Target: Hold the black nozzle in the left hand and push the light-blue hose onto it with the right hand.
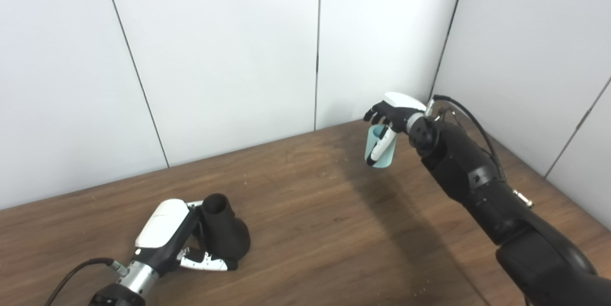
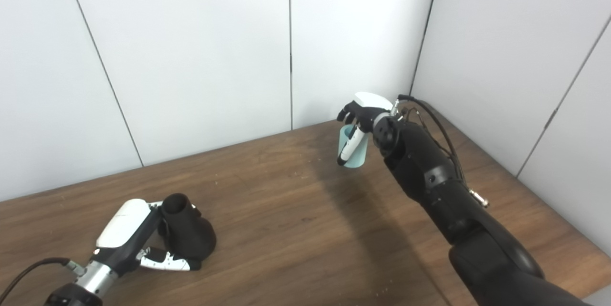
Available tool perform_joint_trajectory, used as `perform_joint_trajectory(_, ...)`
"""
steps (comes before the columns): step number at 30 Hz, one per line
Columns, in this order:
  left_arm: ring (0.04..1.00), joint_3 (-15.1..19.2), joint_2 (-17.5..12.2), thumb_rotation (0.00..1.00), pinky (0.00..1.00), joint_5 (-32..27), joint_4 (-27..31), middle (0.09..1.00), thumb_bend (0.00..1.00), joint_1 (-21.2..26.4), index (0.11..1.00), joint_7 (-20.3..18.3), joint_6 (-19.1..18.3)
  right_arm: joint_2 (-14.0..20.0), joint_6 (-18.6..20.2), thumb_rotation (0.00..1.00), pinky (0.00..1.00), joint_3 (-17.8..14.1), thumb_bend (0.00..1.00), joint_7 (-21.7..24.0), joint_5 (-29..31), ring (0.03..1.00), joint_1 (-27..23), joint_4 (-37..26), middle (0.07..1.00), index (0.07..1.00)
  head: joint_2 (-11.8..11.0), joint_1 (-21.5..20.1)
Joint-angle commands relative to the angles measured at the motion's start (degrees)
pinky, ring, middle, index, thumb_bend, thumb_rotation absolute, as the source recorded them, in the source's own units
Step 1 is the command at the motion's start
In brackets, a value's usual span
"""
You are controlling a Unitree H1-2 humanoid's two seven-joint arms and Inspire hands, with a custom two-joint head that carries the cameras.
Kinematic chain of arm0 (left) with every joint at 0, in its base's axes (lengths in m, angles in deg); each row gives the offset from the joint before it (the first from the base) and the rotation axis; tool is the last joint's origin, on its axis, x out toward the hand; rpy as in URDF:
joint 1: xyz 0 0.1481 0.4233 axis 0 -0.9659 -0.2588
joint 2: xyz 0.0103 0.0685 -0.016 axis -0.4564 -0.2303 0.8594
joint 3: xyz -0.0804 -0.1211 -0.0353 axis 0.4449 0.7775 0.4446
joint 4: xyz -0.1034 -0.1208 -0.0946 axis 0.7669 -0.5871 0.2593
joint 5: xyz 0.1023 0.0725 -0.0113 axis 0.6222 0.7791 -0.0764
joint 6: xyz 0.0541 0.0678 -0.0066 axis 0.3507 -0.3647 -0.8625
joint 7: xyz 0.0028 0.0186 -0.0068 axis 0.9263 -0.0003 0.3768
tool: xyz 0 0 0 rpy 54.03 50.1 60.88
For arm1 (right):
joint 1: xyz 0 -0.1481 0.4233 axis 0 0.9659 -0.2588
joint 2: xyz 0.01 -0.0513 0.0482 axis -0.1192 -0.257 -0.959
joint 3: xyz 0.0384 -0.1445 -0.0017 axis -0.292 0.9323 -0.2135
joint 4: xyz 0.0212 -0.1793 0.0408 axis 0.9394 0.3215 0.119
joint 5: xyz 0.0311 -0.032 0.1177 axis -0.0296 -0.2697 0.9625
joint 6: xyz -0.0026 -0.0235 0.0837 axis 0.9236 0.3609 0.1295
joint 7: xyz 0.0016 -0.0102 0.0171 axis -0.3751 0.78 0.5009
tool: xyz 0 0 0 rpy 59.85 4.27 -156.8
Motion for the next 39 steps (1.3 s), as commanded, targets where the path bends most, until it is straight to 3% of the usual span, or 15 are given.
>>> perform_joint_trajectory(1,0.391,-2.31,-4.58,0.00,0.29,4.86,-4.14,0.438,0.52,-5.43,0.505,-7.54,-5.13,2.08,-0.34,0.08,0.63,-0.18,0.85,-2.12,0.00,0.732,-2.20,-0.86,0.770,0.769,0.21,-0.01)
perform_joint_trajectory(15,0.389,-2.43,-5.21,0.00,0.31,4.64,-4.40,0.439,0.52,-5.63,0.502,-7.61,-3.93,3.01,0.25,0.07,0.63,1.02,0.82,-1.89,0.07,0.703,-1.63,-0.96,0.751,0.718,0.73,-0.57)
perform_joint_trajectory(37,0.392,-3.86,-5.99,0.00,0.26,4.25,-5.19,0.444,0.53,-5.04,0.499,-9.00,-3.57,3.07,0.59,0.09,0.64,0.53,0.82,-2.88,0.93,0.715,-0.83,-1.30,0.740,0.710,0.80,-1.66)
perform_joint_trajectory(39,0.398,-3.77,-6.05,0.00,0.26,3.91,-5.35,0.454,0.53,-4.89,0.497,-9.07,-3.21,2.86,0.26,0.06,0.62,0.25,0.80,-3.71,1.10,0.693,-0.75,-1.29,0.710,0.700,0.90,-1.61)
